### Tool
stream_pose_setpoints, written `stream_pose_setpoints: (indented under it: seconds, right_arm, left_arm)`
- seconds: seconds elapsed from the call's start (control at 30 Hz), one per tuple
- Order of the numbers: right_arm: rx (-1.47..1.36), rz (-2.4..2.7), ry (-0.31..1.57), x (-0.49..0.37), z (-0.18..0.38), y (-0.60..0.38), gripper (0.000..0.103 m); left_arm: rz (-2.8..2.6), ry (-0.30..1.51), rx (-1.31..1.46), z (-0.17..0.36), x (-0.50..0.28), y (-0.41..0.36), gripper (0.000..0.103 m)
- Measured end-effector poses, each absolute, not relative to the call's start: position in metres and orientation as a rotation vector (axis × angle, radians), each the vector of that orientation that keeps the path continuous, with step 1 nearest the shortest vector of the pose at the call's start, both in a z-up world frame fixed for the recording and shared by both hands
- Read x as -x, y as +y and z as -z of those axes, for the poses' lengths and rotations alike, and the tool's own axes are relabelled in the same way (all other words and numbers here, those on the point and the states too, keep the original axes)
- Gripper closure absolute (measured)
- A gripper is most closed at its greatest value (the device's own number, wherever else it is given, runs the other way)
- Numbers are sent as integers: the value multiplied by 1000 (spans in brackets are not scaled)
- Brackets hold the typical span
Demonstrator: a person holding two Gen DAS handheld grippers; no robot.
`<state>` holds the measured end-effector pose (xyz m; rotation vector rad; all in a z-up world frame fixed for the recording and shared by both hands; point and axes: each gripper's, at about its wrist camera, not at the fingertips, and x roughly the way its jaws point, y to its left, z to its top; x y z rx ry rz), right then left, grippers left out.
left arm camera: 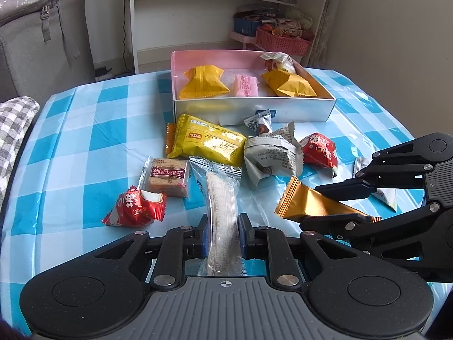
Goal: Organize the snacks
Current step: 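Grasp the gold bar with the right tool while the left tool grasps a clear-wrapped bar, then carry the gold bar and clear bar into the box and open both tools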
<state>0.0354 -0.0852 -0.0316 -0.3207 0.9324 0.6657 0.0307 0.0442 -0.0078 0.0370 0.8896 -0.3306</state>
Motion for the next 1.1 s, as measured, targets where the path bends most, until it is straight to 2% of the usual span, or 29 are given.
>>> stream_pose_setpoints:
  seconds: [0.57, 1.1]
  right_arm:
    - [247, -534, 845, -78, 0, -107, 77]
    - [145, -370, 839, -172, -2, -132, 77]
  left_arm:
    - [341, 789, -39, -28, -53, 31, 86]
    - [364, 815, -1, -25, -155, 6, 86]
